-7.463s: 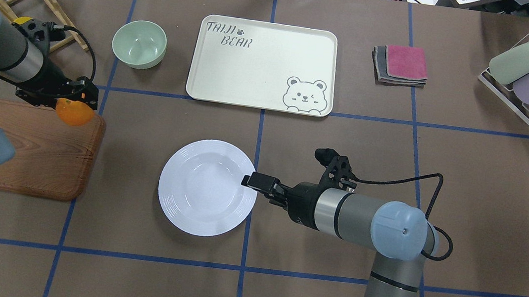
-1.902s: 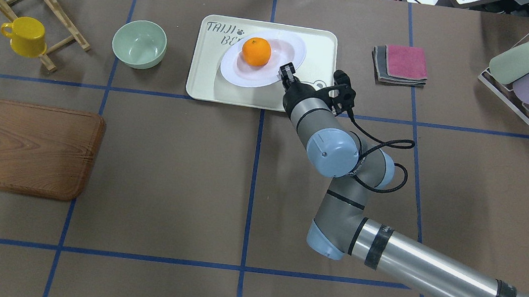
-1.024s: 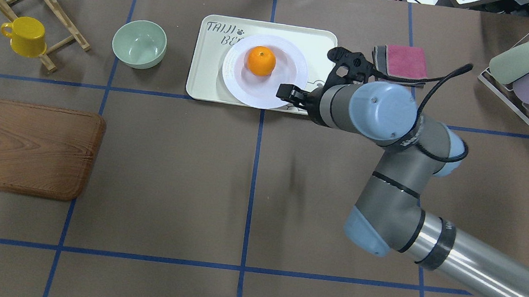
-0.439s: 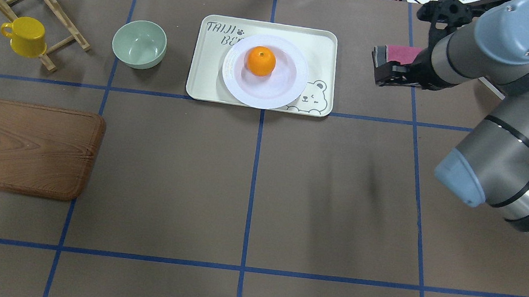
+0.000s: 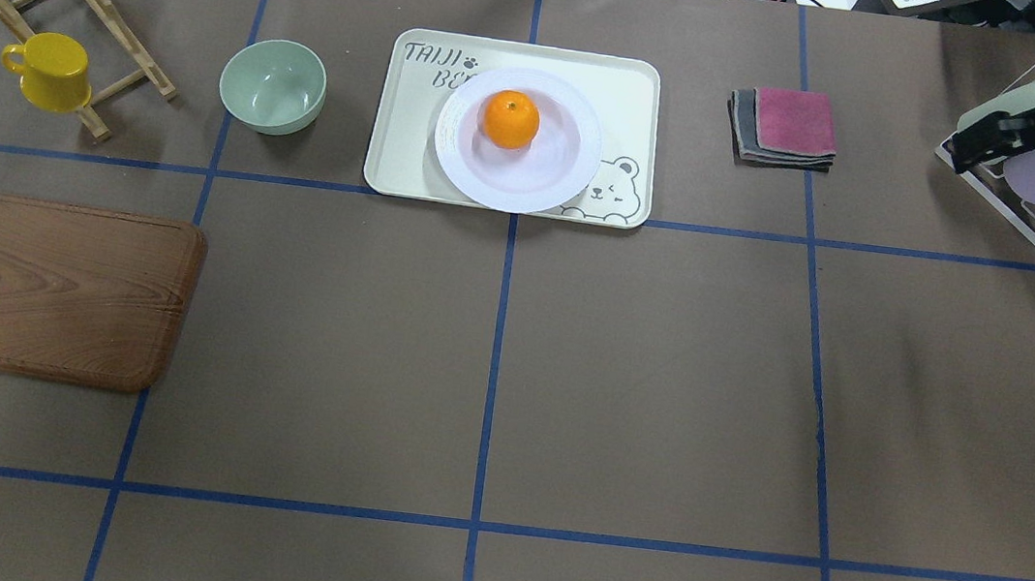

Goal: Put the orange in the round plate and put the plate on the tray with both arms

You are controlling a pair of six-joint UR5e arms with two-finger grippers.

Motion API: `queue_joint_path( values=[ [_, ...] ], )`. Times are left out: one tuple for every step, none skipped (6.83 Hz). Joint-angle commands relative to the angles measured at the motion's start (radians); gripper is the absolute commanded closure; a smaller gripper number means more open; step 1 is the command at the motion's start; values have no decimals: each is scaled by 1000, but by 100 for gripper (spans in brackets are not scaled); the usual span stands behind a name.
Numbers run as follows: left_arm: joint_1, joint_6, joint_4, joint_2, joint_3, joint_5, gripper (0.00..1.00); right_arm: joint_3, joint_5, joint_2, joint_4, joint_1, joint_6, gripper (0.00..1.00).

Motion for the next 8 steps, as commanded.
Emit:
queue_joint_path(
  values=[
    [-89,95,6,45,48,-131,2,26,30,-79,-220,130,-253,0],
    [-130,98,6,56,72,-134,2,28,134,-193,-196,164,-258,0],
    [-170,180,9,77,90,-134,2,30,255,-278,-168,221,-264,0],
    [-187,206,8,99,104,-137,2,33,264,-352,-119,249,-265,0],
    [-196,207,3,112,107,-139,2,40,264,-404,-37,266,-264,0],
    [-198,207,2,117,107,-139,2,39,264,-414,-18,266,-262,0],
    [-199,207,0,119,107,-140,2,41,263,-412,-16,266,-262,0],
    [-199,207,-1,123,104,-140,2,44,263,-409,-16,267,-264,0]
  ],
)
